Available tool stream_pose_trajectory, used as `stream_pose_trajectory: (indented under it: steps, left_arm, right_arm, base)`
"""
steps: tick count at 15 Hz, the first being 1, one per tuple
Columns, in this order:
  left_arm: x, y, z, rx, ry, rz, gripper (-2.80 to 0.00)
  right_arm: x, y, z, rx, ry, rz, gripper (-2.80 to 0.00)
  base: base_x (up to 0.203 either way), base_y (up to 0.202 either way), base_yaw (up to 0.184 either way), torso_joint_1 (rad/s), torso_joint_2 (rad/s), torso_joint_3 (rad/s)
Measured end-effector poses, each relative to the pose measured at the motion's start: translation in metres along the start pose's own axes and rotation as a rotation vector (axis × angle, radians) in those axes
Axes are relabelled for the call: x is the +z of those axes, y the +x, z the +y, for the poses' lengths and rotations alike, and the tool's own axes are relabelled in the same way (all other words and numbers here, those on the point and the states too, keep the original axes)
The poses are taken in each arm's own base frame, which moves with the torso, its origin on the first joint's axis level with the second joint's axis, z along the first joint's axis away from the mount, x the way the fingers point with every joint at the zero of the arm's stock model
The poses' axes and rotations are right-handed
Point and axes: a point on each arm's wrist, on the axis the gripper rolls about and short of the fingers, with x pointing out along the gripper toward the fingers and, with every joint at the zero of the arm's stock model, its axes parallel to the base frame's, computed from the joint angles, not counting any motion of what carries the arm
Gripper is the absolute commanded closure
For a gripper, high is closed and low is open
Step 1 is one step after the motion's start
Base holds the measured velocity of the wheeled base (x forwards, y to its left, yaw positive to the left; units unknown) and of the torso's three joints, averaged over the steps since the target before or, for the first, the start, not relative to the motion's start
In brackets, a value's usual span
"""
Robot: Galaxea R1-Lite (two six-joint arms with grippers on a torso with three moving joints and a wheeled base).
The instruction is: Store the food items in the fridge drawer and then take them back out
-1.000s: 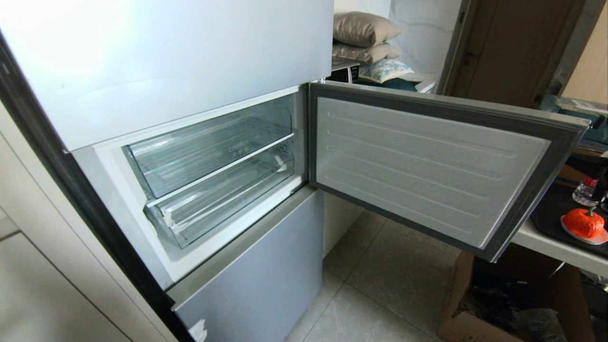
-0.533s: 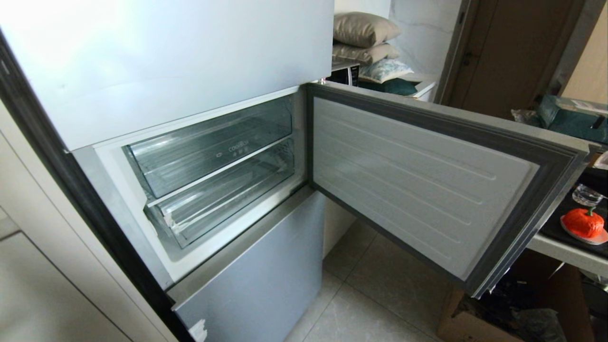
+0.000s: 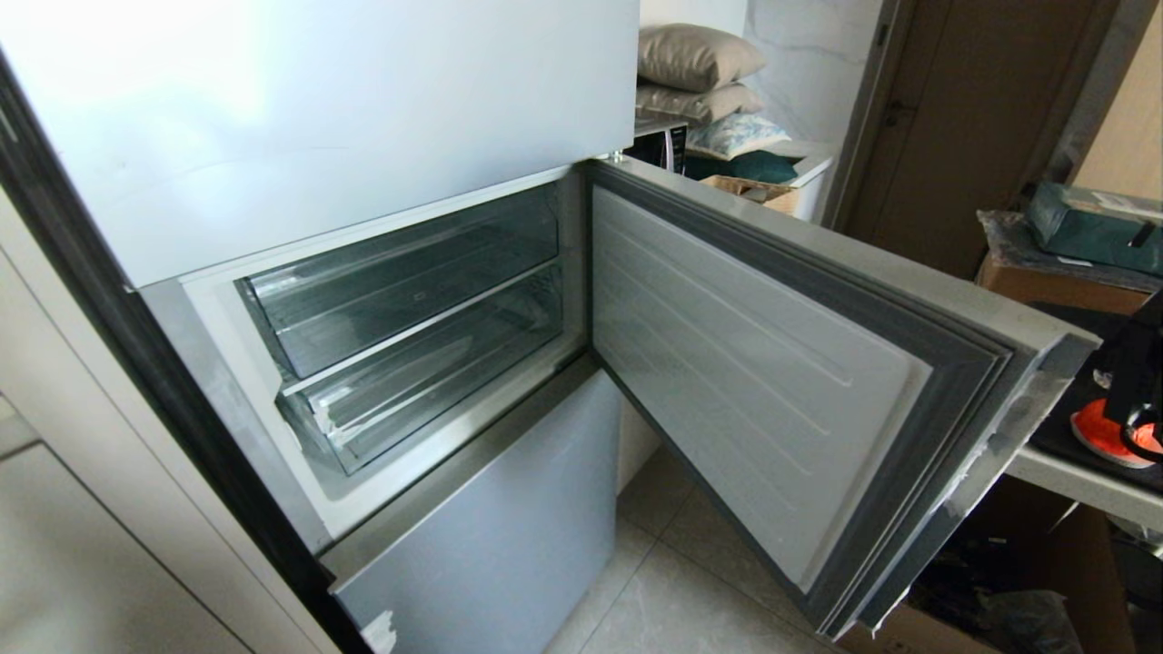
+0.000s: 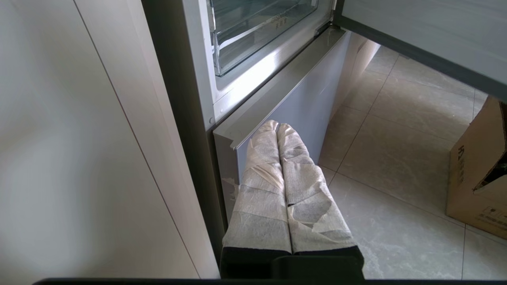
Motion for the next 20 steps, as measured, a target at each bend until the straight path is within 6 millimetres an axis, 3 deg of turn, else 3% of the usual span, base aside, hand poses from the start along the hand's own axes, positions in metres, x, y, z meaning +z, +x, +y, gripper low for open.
stream_pose_trajectory:
  steps: [3,6,10,13,20]
  left_arm:
    - [0.0,0.0,0.0,0.0,0.0,0.0,0.0]
    - [0.0,0.0,0.0,0.0,0.0,0.0,0.0]
    - [0.0,0.0,0.0,0.0,0.0,0.0,0.0]
    - [0.0,0.0,0.0,0.0,0.0,0.0,0.0]
    - [0.0,0.0,0.0,0.0,0.0,0.0,0.0]
  right_arm:
    - [-0.013,0.037,0.011,-0.094,-0.115,-0.104,0.0]
    - [-0.034,0.082,0.007,-0.158,-0.189,-0.096,0.0]
    - [-0.098,0.135,0.008,-0.042,-0.343,0.081,0.0]
    - [-0.148,0.155,0.027,0.131,-0.405,0.212,0.0]
    - [-0.221,0.194,0.084,0.489,-0.434,0.41,0.0]
  base:
    - [0.0,0.0,0.0,0.0,0.0,0.0]
    - [0.0,0.0,0.0,0.0,0.0,0.0]
    - [0.0,0.0,0.0,0.0,0.0,0.0]
    - [0.0,0.0,0.0,0.0,0.0,0.0]
    - [0.0,0.0,0.0,0.0,0.0,0.0]
